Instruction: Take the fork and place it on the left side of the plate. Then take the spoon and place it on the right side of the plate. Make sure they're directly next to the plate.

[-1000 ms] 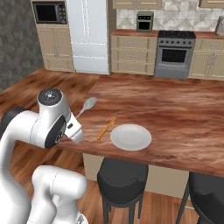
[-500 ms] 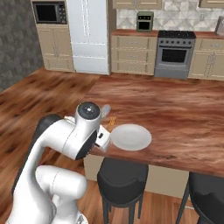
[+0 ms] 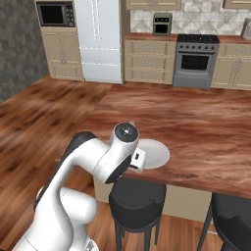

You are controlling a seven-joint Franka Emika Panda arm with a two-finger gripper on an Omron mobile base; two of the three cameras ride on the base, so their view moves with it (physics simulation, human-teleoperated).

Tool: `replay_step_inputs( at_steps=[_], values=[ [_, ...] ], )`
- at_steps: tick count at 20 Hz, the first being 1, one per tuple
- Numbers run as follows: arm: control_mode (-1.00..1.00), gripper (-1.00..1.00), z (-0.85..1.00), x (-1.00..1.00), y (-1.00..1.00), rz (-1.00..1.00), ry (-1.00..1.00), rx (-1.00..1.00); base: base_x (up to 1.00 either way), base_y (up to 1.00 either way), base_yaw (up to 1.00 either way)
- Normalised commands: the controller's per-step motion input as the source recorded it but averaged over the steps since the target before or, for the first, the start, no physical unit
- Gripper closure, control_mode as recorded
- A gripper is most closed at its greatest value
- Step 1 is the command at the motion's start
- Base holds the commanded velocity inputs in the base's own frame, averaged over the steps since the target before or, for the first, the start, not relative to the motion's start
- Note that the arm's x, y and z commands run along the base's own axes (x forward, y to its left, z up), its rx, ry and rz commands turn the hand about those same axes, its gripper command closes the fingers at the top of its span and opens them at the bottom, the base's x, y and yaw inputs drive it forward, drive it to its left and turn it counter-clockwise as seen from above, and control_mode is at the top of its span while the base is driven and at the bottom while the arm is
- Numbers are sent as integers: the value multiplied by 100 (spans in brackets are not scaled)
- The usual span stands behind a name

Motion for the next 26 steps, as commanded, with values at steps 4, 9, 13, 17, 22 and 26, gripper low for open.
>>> replay_step_inputs(
  at_steps=[4,9,13,17,22,26],
  values=[
    [-100,100,-28,48,-57,0,0,-8,0,0,0],
    [-100,100,-23,57,-59,0,1,-6,0,0,0],
    [-100,100,-24,62,-67,0,5,-1,0,0,0],
    [-100,100,-22,53,-71,0,9,0,0,0,0],
    [-100,100,-17,32,-65,0,11,0,0,0,0],
    [-100,100,-20,32,-44,0,12,0,0,0,0]
  ],
)
